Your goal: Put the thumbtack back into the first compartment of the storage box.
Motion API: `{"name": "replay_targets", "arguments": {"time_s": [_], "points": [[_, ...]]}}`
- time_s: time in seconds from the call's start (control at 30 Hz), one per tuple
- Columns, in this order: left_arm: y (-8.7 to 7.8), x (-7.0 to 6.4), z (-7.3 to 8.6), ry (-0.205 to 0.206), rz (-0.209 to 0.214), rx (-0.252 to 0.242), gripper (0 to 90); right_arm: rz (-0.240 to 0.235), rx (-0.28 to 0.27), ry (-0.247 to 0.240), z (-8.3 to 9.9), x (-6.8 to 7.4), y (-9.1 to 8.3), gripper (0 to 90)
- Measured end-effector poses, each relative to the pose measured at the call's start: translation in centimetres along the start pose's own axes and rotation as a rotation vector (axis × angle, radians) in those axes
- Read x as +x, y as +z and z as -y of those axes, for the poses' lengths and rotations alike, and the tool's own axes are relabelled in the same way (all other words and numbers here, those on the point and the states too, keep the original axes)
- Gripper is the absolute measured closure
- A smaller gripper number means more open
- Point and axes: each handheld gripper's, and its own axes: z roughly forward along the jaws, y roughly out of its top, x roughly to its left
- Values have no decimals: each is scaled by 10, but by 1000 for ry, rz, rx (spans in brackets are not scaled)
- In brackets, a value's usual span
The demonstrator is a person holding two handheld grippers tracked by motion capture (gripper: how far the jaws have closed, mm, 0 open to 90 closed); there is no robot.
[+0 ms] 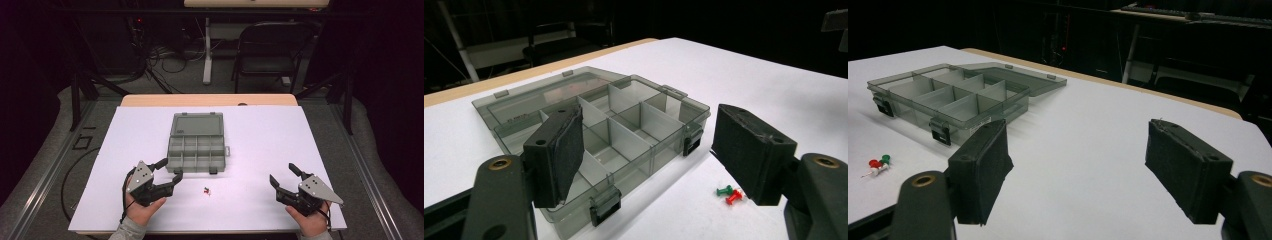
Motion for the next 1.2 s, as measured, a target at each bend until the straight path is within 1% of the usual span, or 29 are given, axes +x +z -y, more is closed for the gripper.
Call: {"name": "replay_targets", "arguments": {"time_s": [0.13,0.17,0.23,0.27,0.33,0.4,0.47,0.53,0.6,0.67,0.7,0.73,0.77,0.8,0.83,0.87,0.93,0.97,1.03,1.13,1.2], "points": [[4,-2,1,-22,40,11,255,0,4,-3,0,0,-1,248],[6,-3,1,-16,62,22,255,1,4,-5,1,0,-1,248],[9,-6,2,-11,90,53,234,3,7,-6,1,-1,-1,248],[11,-8,3,-14,94,58,234,3,7,-5,1,-1,-1,248],[16,-12,3,1,109,66,239,6,10,-3,1,-1,-2,248],[21,-15,4,12,123,91,287,11,10,2,1,-2,-2,248],[27,-18,5,1,133,112,326,15,11,7,1,-3,-1,248],[31,-22,7,0,128,127,386,11,17,16,2,-4,0,248],[37,-26,9,-2,141,150,433,9,19,16,2,-5,0,248],[42,-28,11,13,148,187,481,10,17,13,2,-5,0,248],[45,-29,12,22,148,206,491,10,17,13,2,-6,0,248],[48,-30,13,19,164,219,499,8,17,15,2,-6,0,248],[48,-30,13,19,164,219,520,6,16,17,2,-6,0,248],[52,-31,13,26,180,235,550,3,19,20,2,-7,1,248],[53,-31,13,36,190,242,558,-2,23,22,3,-7,1,248],[54,-32,13,38,198,244,565,-3,24,23,3,-7,2,248],[56,-33,13,43,227,256,607,-4,27,25,3,-7,2,248],[58,-34,14,44,228,267,608,-4,27,25,3,-7,2,248],[61,-34,16,24,242,287,621,-4,25,25,3,-8,2,248],[65,-35,18,27,264,316,687,1,41,30,4,-8,3,248],[68,-34,20,30,261,334,706,3,43,36,4,-9,4,248]]}}
